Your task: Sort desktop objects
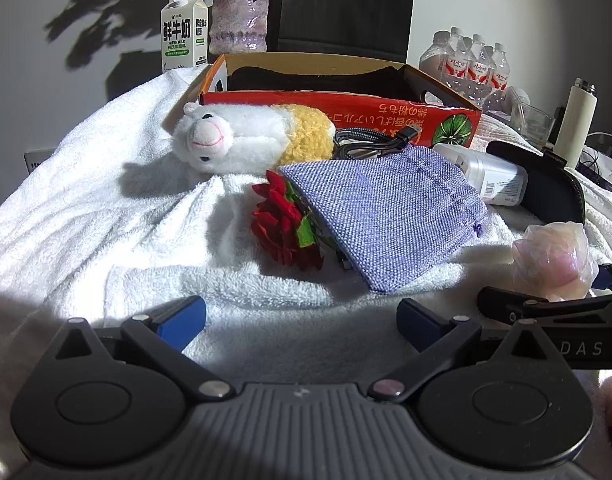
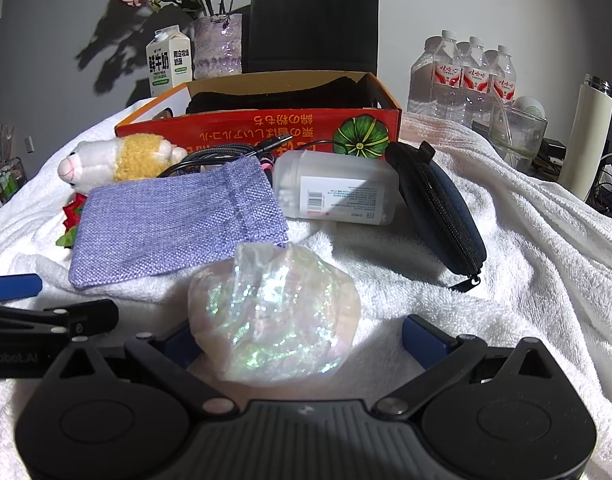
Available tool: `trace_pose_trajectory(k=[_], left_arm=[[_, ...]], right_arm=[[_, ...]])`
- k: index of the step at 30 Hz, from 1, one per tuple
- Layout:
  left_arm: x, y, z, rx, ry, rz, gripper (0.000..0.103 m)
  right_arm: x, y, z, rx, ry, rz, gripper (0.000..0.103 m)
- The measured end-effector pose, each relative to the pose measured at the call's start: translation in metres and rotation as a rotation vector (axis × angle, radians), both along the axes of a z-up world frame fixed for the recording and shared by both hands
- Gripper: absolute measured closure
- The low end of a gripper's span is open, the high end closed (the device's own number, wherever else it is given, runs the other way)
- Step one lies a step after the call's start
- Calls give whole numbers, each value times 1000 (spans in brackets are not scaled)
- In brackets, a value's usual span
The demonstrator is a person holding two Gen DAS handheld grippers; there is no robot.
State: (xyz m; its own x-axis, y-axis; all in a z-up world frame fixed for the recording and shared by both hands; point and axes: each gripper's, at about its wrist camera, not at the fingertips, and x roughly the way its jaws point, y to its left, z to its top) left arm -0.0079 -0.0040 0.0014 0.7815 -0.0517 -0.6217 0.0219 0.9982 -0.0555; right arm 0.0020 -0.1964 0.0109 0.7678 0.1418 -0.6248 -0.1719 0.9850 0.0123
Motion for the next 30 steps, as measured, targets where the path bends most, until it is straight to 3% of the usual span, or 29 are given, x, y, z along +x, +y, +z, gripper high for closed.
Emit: trace_pose_trajectory(k=[27, 30], left_arm=[[-3, 3, 1, -15, -11, 2, 0], [-12, 12, 11, -32, -30, -41, 0]], right_arm=[[-1, -1, 1, 5, -2, 0, 0], [-10, -3, 5, 10, -27, -6, 0]])
